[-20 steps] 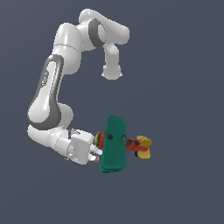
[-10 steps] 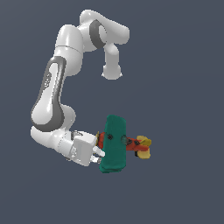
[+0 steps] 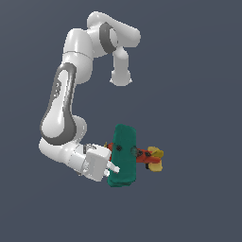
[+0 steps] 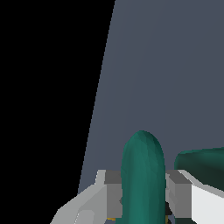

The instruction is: Pick up the object and move it to a goal position.

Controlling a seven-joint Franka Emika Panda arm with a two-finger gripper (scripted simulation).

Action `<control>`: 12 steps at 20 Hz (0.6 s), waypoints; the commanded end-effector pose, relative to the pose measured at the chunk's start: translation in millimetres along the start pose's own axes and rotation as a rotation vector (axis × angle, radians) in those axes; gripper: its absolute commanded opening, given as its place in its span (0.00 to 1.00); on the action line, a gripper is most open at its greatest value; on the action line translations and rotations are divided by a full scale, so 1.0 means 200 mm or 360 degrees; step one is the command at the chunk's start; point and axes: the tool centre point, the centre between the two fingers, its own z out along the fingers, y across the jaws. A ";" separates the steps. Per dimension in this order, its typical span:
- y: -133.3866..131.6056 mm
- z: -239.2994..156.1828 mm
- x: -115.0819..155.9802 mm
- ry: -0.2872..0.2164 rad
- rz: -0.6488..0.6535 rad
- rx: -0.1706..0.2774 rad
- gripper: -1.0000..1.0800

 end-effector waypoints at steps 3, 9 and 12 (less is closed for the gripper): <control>0.00 0.00 0.00 0.0001 0.0000 -0.0001 0.00; -0.01 0.00 0.00 0.0001 0.0000 0.0000 0.00; -0.05 0.01 0.00 0.0001 0.0000 0.0000 0.00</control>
